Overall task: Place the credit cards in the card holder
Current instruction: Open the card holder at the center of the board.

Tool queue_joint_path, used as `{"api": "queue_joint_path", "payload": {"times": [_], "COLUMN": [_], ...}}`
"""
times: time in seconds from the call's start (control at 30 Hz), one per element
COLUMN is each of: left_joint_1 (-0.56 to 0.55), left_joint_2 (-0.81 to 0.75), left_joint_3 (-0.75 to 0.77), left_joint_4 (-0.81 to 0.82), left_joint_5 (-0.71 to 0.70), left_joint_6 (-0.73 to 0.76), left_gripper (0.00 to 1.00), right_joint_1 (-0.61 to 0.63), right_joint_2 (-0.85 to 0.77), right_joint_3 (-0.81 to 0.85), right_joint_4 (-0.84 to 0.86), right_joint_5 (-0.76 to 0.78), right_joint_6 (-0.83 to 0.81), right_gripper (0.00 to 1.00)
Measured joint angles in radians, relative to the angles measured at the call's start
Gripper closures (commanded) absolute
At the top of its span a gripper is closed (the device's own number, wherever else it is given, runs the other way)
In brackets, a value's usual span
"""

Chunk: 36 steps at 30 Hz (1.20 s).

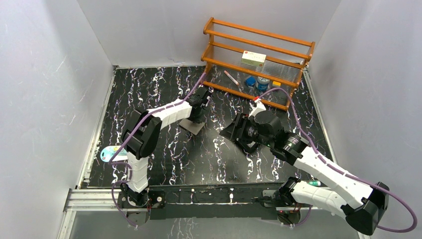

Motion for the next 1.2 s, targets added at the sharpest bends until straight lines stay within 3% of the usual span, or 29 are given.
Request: {"api": "queue_joint_path", "payload": {"times": [0.1, 0.33, 0.93, 1.2], "left_joint_1": [0.002, 0.004, 0.012, 0.012], "left_joint_2": [-0.002, -0.037, -0.314, -0.381], "left_joint_3": [-0.008, -0.058, -0.069, -0.113], "left_joint_4": [0.006, 0.048, -0.031, -0.033], "left_joint_5": [-0.003, 0.012, 0.437, 0.546], "left_joint_6": [-0.018, -0.059, -0.309, -0.354], "left_gripper": [1.00, 1.00, 1.00, 1.00], "right_joint_1": [0.000, 0.000, 0.000, 0.000], "right_joint_2": [-0.010, -0.010, 0.105, 0.188], "right_joint_3": [0.000, 0.000, -0.034, -0.034], "right_joint_4": [-0.009, -0.010, 0.079, 0.115], "right_joint_5": [0.007, 0.008, -0.061, -0.066], "right_joint_6": [-0.003, -0.003, 0.030, 0.008], "right_gripper": [0.29, 0.29, 0.30, 0.30]}}
